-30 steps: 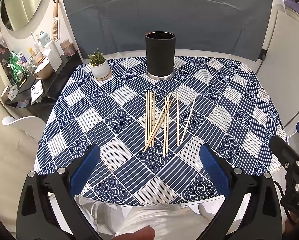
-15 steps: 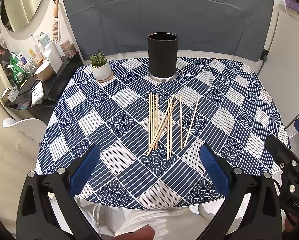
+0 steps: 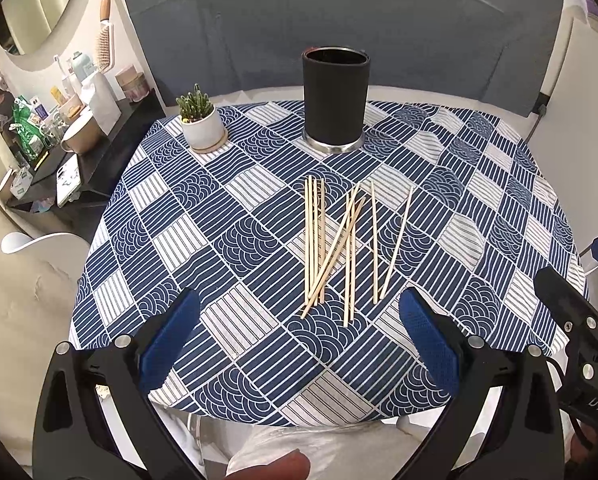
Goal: Organize utensils
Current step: 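Move both grippers toward the pile of wooden sticks, then close the left gripper on one wooden stick while the right gripper grasps another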
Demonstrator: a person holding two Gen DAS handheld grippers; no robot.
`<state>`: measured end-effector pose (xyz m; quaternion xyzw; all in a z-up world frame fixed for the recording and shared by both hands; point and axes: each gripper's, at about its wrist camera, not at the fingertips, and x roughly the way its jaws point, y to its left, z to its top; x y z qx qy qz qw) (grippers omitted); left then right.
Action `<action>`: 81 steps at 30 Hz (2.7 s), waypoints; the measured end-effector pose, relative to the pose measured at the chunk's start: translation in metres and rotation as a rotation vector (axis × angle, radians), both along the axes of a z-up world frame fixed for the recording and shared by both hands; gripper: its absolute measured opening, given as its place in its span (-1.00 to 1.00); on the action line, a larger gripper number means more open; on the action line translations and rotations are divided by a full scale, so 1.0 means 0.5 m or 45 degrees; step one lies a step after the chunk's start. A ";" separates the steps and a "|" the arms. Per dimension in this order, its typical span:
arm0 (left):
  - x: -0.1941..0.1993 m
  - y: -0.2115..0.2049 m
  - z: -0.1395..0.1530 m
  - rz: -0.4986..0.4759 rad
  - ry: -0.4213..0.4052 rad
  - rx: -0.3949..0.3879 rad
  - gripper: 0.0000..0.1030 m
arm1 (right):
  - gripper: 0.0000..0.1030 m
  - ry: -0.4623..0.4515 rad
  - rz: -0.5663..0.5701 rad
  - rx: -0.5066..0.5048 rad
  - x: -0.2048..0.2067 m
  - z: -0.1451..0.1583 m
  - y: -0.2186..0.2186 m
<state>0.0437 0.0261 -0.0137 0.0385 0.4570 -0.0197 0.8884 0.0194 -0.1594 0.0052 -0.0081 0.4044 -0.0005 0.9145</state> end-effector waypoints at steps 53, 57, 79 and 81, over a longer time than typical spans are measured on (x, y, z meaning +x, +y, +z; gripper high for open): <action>0.455 0.047 -0.354 -0.004 0.646 -0.002 0.92 | 0.85 0.731 -0.137 -0.017 0.447 -0.353 0.007; 0.467 0.048 -0.372 0.004 0.642 -0.067 0.92 | 0.87 0.741 -0.168 0.066 0.452 -0.367 -0.005; 0.455 0.060 -0.377 0.001 0.672 -0.049 0.92 | 0.88 0.818 -0.188 0.067 0.464 -0.374 0.002; 0.464 0.062 -0.376 0.003 0.666 -0.045 0.92 | 0.87 0.846 -0.181 0.066 0.475 -0.376 0.003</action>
